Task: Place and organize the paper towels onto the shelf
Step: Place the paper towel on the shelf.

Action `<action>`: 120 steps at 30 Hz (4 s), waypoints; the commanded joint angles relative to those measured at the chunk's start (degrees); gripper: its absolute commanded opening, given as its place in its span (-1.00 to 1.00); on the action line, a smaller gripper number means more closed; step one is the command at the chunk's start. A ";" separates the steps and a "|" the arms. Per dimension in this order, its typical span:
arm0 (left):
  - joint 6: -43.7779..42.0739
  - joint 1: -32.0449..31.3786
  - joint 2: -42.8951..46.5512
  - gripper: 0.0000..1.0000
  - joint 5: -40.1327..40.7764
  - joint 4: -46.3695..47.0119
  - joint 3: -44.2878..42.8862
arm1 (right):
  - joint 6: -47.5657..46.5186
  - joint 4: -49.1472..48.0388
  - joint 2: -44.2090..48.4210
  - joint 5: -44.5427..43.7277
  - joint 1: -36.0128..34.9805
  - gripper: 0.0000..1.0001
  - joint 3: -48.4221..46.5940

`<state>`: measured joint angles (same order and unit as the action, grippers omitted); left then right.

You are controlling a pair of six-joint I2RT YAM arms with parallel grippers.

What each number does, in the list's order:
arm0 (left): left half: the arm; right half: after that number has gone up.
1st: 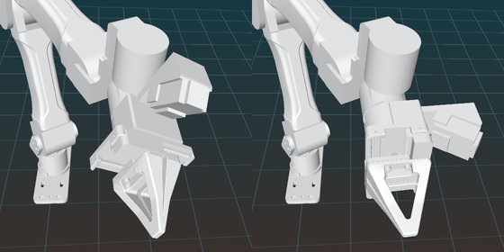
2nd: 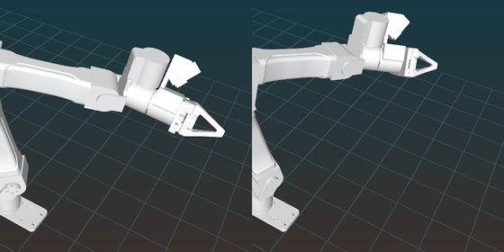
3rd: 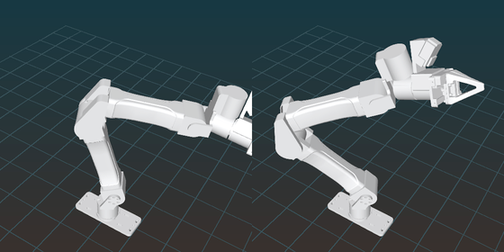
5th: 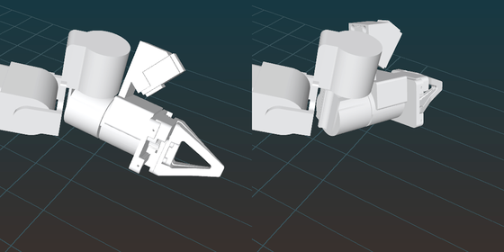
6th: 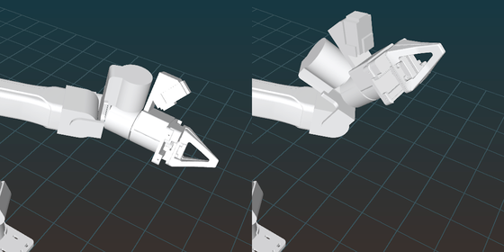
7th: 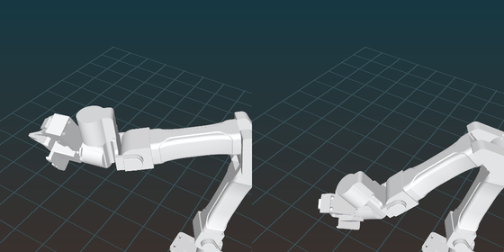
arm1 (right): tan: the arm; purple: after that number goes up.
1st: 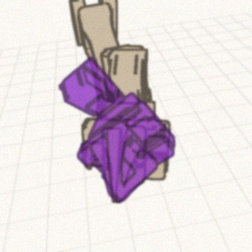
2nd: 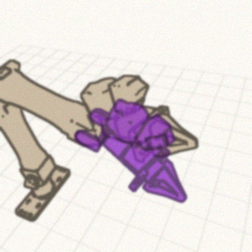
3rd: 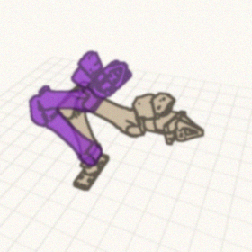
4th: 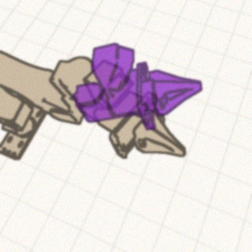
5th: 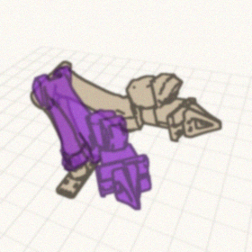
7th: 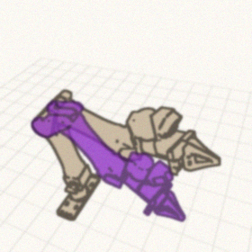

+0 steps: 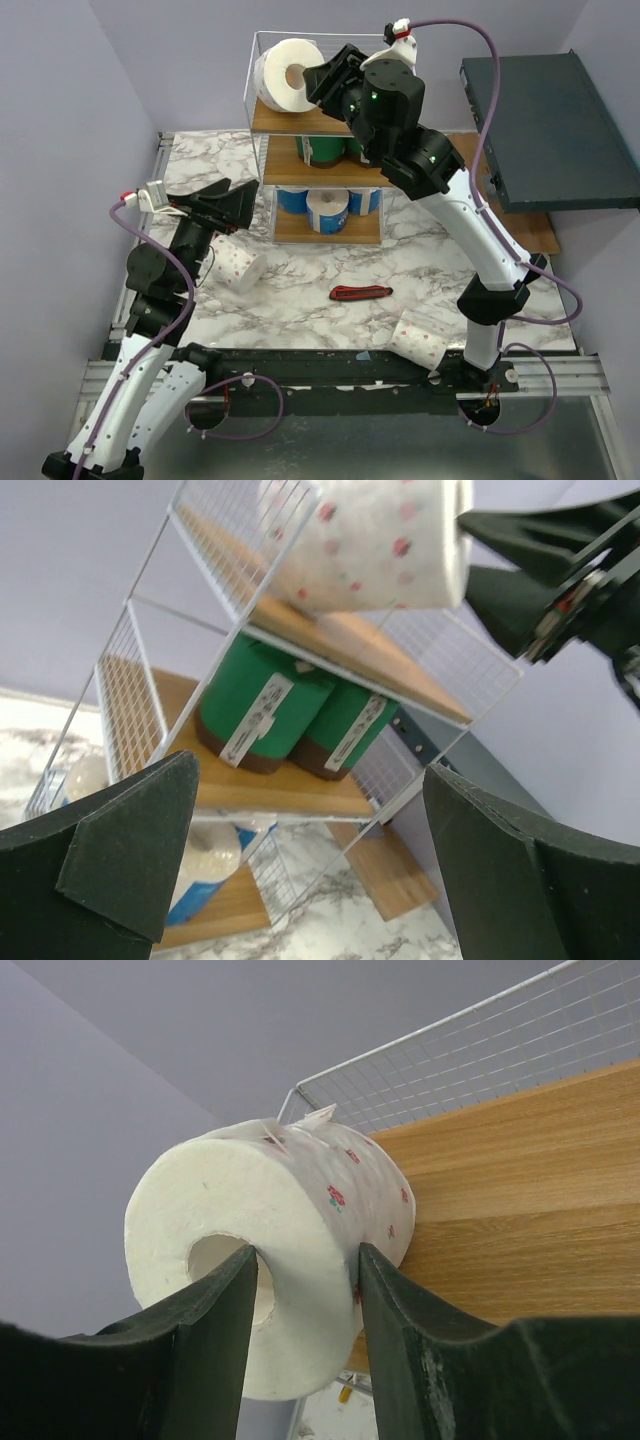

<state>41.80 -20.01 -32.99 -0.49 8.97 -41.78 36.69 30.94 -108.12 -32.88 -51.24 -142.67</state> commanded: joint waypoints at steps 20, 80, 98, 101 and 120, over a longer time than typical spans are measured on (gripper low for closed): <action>-45.62 -9.26 -11.15 0.97 -4.09 11.76 -13.46 | 1.08 -1.93 1.05 0.95 0.94 -0.07 0.94; -73.64 -13.85 -42.87 0.93 5.92 34.68 -31.98 | 0.76 -3.52 4.33 5.74 2.16 0.01 5.20; -69.25 -11.11 -46.08 0.71 2.95 28.05 -38.47 | -0.21 -4.18 6.38 4.10 2.20 0.03 7.50; -68.28 -10.64 -46.83 0.68 3.33 26.17 -40.87 | -0.30 -5.03 7.72 3.30 2.21 0.04 9.84; -59.51 -7.98 -50.36 0.63 4.37 16.82 -51.83 | 0.34 -13.11 20.34 0.16 2.20 0.04 31.54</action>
<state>-20.43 -28.47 -82.00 3.03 29.32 -90.04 37.47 20.29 -89.62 -30.55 -49.06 -113.30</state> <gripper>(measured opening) 0.819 0.516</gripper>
